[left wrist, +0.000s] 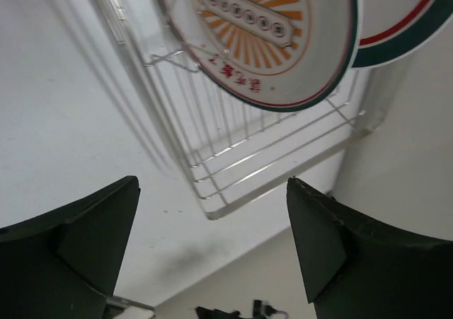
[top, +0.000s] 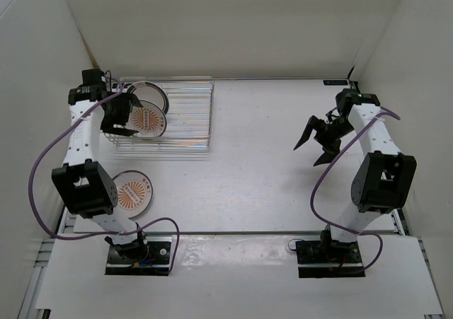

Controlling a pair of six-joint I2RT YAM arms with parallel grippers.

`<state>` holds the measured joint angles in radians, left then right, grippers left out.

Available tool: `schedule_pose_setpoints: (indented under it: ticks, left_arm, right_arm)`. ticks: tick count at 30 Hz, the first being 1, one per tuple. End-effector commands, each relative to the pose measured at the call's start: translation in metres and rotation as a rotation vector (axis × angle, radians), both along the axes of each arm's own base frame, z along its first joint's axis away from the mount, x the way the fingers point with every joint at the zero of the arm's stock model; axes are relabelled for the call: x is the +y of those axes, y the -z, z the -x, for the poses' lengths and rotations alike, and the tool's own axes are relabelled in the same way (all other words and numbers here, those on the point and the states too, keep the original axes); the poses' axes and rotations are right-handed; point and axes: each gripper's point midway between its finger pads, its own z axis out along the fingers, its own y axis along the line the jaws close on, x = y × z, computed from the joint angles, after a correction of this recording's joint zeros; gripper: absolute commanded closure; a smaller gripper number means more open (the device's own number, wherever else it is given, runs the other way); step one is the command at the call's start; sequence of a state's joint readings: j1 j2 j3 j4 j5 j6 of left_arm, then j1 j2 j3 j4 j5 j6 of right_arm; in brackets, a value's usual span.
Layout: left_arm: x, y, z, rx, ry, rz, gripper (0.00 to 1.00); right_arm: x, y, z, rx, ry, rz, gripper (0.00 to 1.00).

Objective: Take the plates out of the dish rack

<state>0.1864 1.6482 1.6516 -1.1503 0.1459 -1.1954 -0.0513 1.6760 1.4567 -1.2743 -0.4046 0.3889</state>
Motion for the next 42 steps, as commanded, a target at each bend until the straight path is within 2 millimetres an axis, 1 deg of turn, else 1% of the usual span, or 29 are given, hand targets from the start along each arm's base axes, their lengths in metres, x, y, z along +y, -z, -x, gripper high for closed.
schedule_pose_setpoints:
  ticks: [1,2,3,4,6,7,9,14,16,17,19,22,24,25,27,29,30,32,33,36,37,39,40,41,42]
  left_arm:
    - [-0.021,-0.037,-0.051,-0.205,0.033,0.155,0.05]
    - [-0.020,-0.036,-0.053,-0.191,0.034,0.155,0.05]
    - [-0.019,-0.015,-0.063,-0.130,0.029,0.168,0.05]
    - [-0.017,-0.031,-0.069,-0.152,0.034,0.161,0.05]
    - [-0.011,-0.014,-0.081,-0.119,0.038,0.158,0.05]
    - [-0.012,-0.024,-0.090,-0.151,0.052,0.142,0.05]
    - [-0.009,-0.010,-0.098,-0.124,0.049,0.143,0.04]
    - [-0.002,0.012,-0.095,-0.075,0.038,0.133,0.04]
    - [0.004,0.015,-0.097,-0.077,0.032,0.131,0.04]
    - [0.003,0.019,-0.096,-0.065,0.034,0.131,0.04]
    - [0.006,0.024,-0.096,-0.056,0.038,0.130,0.06]
    - [0.007,0.033,-0.096,-0.037,0.036,0.150,0.15]
    - [0.009,0.034,-0.095,-0.036,0.036,0.157,0.18]
    - [0.008,0.036,-0.094,-0.029,0.040,0.157,0.18]
    - [0.006,0.038,-0.092,-0.027,0.053,0.155,0.23]
    - [0.008,0.042,-0.087,-0.012,0.049,0.158,0.24]
    - [0.008,0.045,-0.086,-0.006,0.049,0.161,0.27]
    - [0.008,0.046,-0.084,-0.009,0.054,0.166,0.31]
    - [0.008,0.048,-0.082,-0.004,0.054,0.168,0.31]
    - [0.009,0.048,-0.079,0.000,0.051,0.170,0.37]
    - [0.011,0.044,-0.080,-0.013,0.047,0.174,0.42]
    - [0.010,0.039,-0.080,-0.024,0.046,0.177,0.47]
    - [0.010,0.039,-0.077,-0.011,0.039,0.185,0.51]
    - [0.012,0.036,-0.080,-0.030,0.037,0.179,0.53]
    - [0.012,0.031,-0.079,-0.041,0.032,0.182,0.54]
  right_arm:
    - [0.001,-0.009,0.000,-0.036,0.000,-0.014,0.10]
    - [0.001,-0.009,0.000,-0.036,0.000,-0.014,0.10]
    - [0.001,-0.010,0.001,-0.040,-0.001,-0.013,0.10]
    - [0.002,-0.010,0.000,-0.039,0.003,-0.015,0.10]
    - [0.001,-0.011,0.001,-0.045,0.000,-0.012,0.10]
    - [0.001,-0.011,0.001,-0.047,0.000,-0.012,0.10]
    - [0.001,-0.010,0.002,-0.046,-0.001,-0.013,0.10]
    - [-0.001,-0.012,0.000,-0.067,-0.005,-0.005,0.10]
    - [-0.002,-0.012,0.001,-0.072,-0.006,0.001,0.10]
    - [-0.002,-0.013,0.001,-0.074,-0.005,0.003,0.10]
    - [-0.002,-0.011,0.001,-0.070,-0.001,-0.002,0.10]
    - [-0.002,-0.011,0.000,-0.072,0.009,-0.005,0.10]
    - [-0.002,-0.010,-0.001,-0.076,0.010,-0.011,0.10]
    - [-0.002,-0.010,-0.001,-0.076,0.013,-0.014,0.10]
    - [-0.003,-0.010,-0.001,-0.075,0.019,-0.014,0.10]
    - [-0.004,-0.010,-0.001,-0.077,0.022,-0.011,0.10]
    - [-0.004,-0.011,0.000,-0.081,0.024,-0.012,0.10]
    - [-0.006,-0.012,-0.001,-0.083,0.029,-0.007,0.10]
    - [-0.006,-0.011,0.000,-0.083,0.026,-0.007,0.10]
    - [-0.007,-0.010,0.001,-0.077,0.029,-0.006,0.10]
    - [-0.007,-0.012,0.001,-0.081,0.032,-0.010,0.10]
    - [-0.008,-0.012,0.001,-0.083,0.036,-0.007,0.10]
    - [-0.007,-0.012,0.002,-0.083,0.033,-0.008,0.10]
    - [-0.007,-0.012,0.002,-0.081,0.035,-0.010,0.10]
    - [-0.007,-0.011,0.003,-0.080,0.029,-0.008,0.10]
